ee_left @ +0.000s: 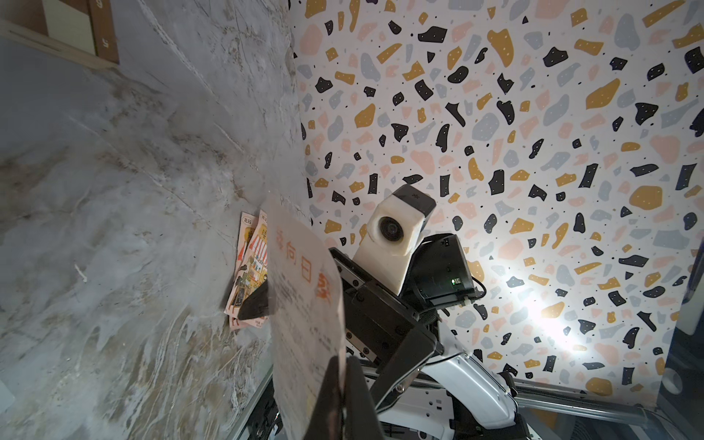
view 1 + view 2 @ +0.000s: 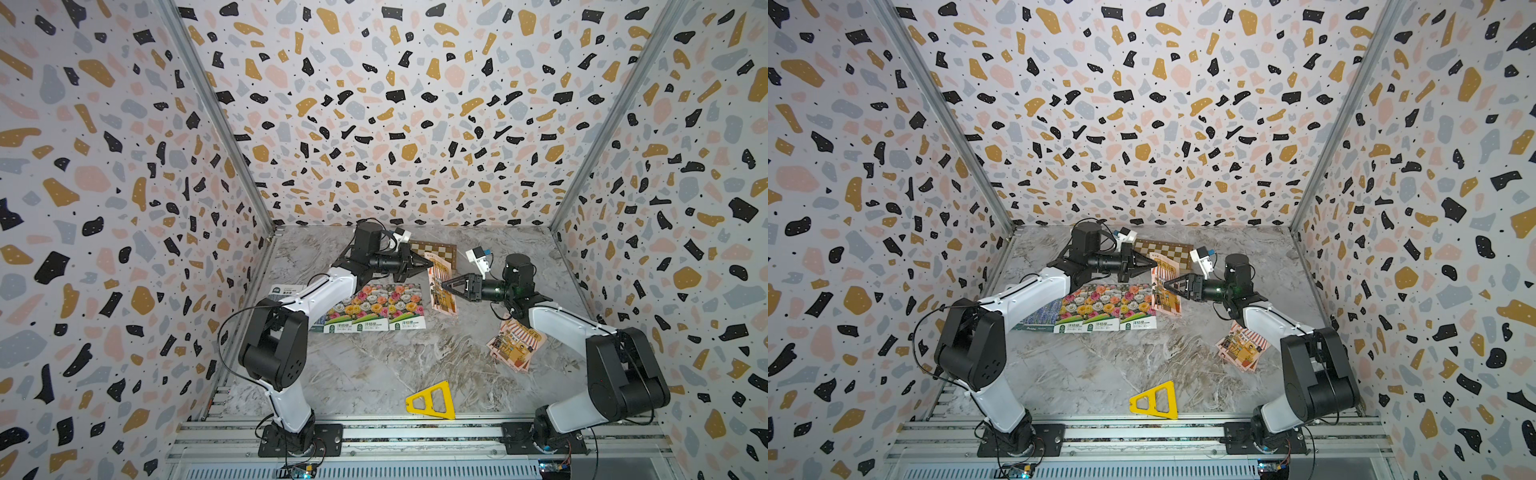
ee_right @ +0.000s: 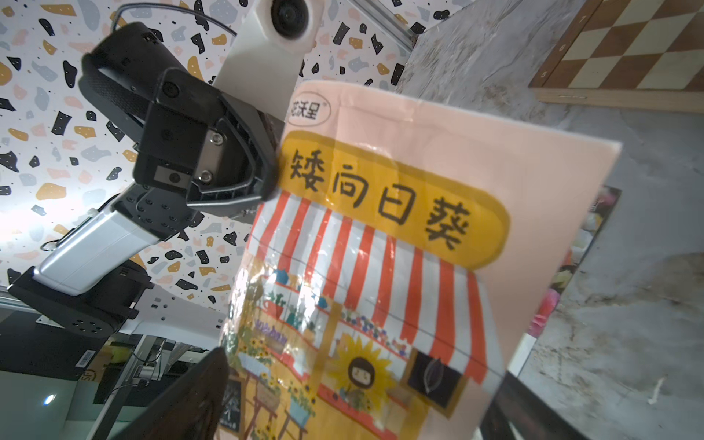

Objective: Arrange the seed packets in a row
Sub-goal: Place the seed packet at the center of the board.

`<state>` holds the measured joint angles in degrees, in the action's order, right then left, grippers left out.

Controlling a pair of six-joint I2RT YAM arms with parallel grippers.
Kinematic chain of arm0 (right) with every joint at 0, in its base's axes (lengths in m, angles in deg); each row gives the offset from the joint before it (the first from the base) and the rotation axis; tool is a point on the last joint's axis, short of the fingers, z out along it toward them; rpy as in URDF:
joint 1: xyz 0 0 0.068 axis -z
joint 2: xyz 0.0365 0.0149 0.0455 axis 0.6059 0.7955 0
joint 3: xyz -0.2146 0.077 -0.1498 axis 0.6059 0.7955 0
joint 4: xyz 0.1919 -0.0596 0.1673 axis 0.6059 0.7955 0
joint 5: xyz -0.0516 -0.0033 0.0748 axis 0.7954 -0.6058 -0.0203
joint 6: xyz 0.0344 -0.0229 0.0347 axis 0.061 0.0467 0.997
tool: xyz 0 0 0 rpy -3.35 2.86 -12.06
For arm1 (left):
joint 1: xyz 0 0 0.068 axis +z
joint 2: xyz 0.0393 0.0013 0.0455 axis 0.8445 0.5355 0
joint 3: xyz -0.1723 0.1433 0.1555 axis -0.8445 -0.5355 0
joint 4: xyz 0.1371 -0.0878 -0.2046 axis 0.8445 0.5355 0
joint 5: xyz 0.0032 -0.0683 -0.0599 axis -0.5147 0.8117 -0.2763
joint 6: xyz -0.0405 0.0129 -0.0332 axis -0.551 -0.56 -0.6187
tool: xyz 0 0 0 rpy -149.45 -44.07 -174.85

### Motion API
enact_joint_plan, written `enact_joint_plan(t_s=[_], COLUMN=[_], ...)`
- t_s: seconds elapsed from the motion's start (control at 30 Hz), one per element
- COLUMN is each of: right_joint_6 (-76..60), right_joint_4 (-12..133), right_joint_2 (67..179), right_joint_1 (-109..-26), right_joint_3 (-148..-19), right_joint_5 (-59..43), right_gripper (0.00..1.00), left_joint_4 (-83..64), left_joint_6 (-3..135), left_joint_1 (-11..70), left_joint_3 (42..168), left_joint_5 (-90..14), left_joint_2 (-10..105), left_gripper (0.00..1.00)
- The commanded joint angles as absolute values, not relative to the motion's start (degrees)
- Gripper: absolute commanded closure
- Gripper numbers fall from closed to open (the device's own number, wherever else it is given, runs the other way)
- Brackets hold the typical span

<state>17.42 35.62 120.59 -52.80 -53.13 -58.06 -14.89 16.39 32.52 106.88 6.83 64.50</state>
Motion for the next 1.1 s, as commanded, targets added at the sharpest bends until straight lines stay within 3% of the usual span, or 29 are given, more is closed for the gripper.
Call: enact_joint_plan(t_s=[0.0, 0.13, 0.43, 0.6, 0.9, 0.93, 1.03, 1.07], right_joint_6=[19.57, 18.33, 18.67, 18.18, 15.48, 14.11, 10.25, 9.33], right_joint_4=[32.85, 37.83, 39.07, 40.23, 42.48, 44.11, 48.73, 49.80], right_joint_2=[120.41, 120.26, 119.41, 119.22, 118.83, 119.07, 120.85, 121.63], right_joint_1=[-53.18, -52.79, -50.67, -49.62, -49.20, -49.16, -49.15, -49.16], right_joint_3=[-54.90, -56.35, -55.74, -55.26, -56.18, -56.62, -57.72, -58.01], right_joint_5=[-60.77, -59.85, -61.14, -60.56, -60.39, -59.40, -56.20, -55.16], right_gripper=[0.06, 0.15, 0.49, 0.59, 1.00, 1.00, 1.00, 1.00], left_joint_4=[-18.80, -18.66, -16.58, -14.58, -12.12, -9.97, 0.79, 3.77], left_joint_6=[16.01, 16.77, 19.61, 21.62, 23.56, 24.78, 31.98, 35.27], left_joint_1=[33.05, 33.73, 34.06, 34.68, 35.10, 35.41, 36.55, 36.97], left_joint_3=[107.00, 105.88, 102.91, 102.41, 101.58, 101.73, 102.29, 102.31], left_joint_5=[8.05, 8.42, 8.99, 8.80, 8.37, 7.27, 1.33, -1.06], left_joint_2=[61.90, 61.59, 60.83, 60.65, 61.02, 60.94, 60.42, 60.32], left_gripper=[1.00, 1.00, 1.00, 1.00, 0.99, 0.83, 0.49, 0.43])
